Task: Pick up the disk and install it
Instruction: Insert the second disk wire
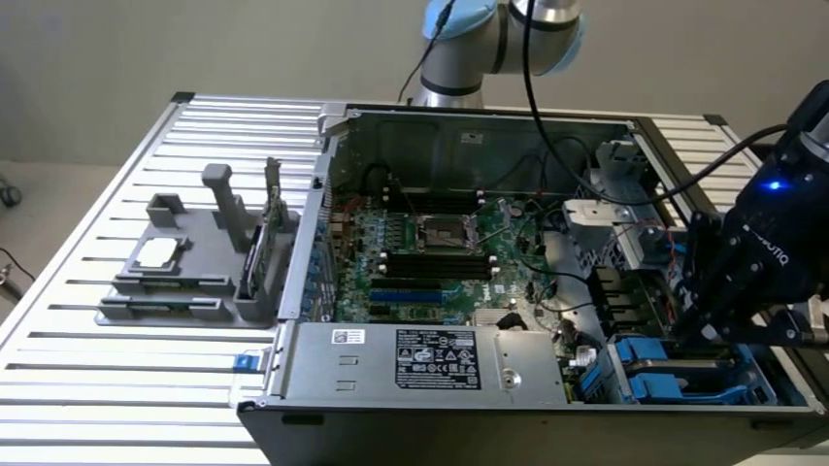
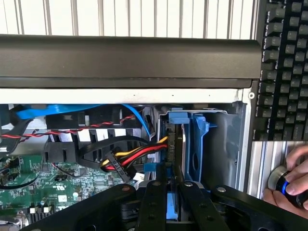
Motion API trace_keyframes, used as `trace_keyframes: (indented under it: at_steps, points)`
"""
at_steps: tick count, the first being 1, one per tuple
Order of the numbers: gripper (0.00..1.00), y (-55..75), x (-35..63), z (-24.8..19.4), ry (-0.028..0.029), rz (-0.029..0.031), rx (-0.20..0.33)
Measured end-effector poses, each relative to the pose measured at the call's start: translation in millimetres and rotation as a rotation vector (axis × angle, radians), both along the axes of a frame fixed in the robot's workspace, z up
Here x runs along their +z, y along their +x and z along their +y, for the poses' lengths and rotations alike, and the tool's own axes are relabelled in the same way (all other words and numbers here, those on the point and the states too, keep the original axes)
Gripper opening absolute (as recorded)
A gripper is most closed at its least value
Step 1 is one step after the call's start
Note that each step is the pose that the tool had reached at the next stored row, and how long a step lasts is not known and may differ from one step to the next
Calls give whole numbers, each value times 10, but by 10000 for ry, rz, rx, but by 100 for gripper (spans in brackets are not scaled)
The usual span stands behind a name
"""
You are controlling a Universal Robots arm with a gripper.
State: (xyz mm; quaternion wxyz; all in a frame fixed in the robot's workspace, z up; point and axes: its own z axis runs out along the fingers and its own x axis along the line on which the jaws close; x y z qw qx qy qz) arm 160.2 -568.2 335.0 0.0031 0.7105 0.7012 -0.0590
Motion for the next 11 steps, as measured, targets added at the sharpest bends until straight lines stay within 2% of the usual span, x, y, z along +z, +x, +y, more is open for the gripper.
trace_keyframes:
  at_steps: [5, 8, 11]
  points:
    - [16, 0, -5, -24, 58, 0, 0]
    - [16, 0, -7, -37, 118, 1, 0]
    - [16, 0, -7, -47, 155, 2, 0]
